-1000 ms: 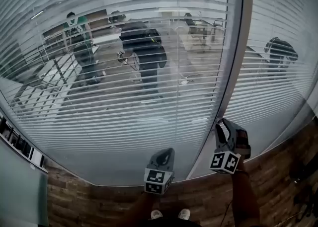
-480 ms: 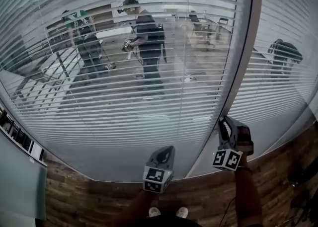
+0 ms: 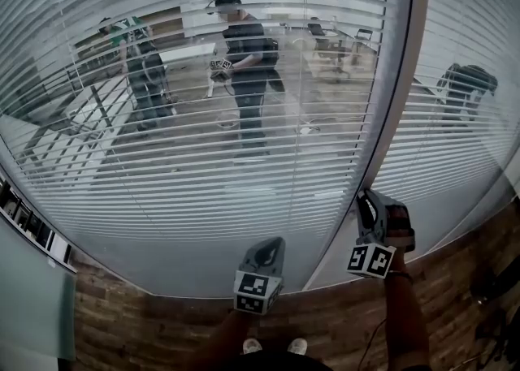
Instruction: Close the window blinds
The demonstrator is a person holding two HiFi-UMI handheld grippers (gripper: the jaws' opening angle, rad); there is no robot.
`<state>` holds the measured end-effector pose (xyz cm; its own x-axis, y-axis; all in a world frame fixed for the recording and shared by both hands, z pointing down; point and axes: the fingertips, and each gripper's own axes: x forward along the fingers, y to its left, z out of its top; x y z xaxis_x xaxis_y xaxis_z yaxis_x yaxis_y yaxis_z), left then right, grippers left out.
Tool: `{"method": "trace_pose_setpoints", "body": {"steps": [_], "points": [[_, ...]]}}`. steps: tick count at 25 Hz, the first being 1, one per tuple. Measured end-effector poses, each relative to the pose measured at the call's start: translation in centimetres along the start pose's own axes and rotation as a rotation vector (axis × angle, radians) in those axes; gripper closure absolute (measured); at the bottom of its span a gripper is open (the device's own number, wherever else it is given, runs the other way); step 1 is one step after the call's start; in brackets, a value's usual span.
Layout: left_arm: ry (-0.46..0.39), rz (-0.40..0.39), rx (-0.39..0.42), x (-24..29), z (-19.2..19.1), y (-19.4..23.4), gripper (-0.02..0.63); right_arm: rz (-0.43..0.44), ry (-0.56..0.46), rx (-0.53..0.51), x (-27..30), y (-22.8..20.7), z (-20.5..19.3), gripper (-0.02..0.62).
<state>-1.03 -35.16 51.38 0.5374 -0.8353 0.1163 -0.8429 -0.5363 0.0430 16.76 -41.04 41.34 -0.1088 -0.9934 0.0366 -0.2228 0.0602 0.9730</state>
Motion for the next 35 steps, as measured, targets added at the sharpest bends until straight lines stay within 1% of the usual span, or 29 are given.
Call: {"method": "trace_pose_setpoints", "body": {"steps": [3,7,10,13,15,20,28,35], "points": [[0.005,0.000,0.007,0.1,0.0,-0.1,0.614,0.001,-0.004,0.022,0.0,-0.1,0.0,0.468],[0.007,0.005,0.009,0.0,0.0,0.1,0.614,0.019,-0.012,0.097,-0.1,-0.1,0.1,0.468],[0.009,0.009,0.004,-0.1,0.0,0.3,0.614,0.038,-0.022,0.214,-0.2,-0.7,0.2,0.468],[0.010,0.011,0.001,-0.1,0.0,0.4,0.614,0.045,-0.029,0.290,-0.1,-1.0,0.4,0.468],[0.012,0.011,0.000,0.0,-0.3,0.4,0.614,0.066,-0.032,0.350,0.0,-0.8,0.1,0.468],[0.010,0.014,-0.003,-0.3,0.0,0.6,0.614,0.087,-0.036,0.609,-0.1,-1.1,-0.2,0.468],[0.005,0.011,0.002,-0.5,0.0,0.5,0.614,0.127,-0.042,0.970,0.0,-1.2,-1.0,0.468],[-0.007,0.033,0.003,-0.7,0.0,1.3,0.614,0.202,-0.069,1.319,0.4,-1.2,-1.6,0.468]]}}
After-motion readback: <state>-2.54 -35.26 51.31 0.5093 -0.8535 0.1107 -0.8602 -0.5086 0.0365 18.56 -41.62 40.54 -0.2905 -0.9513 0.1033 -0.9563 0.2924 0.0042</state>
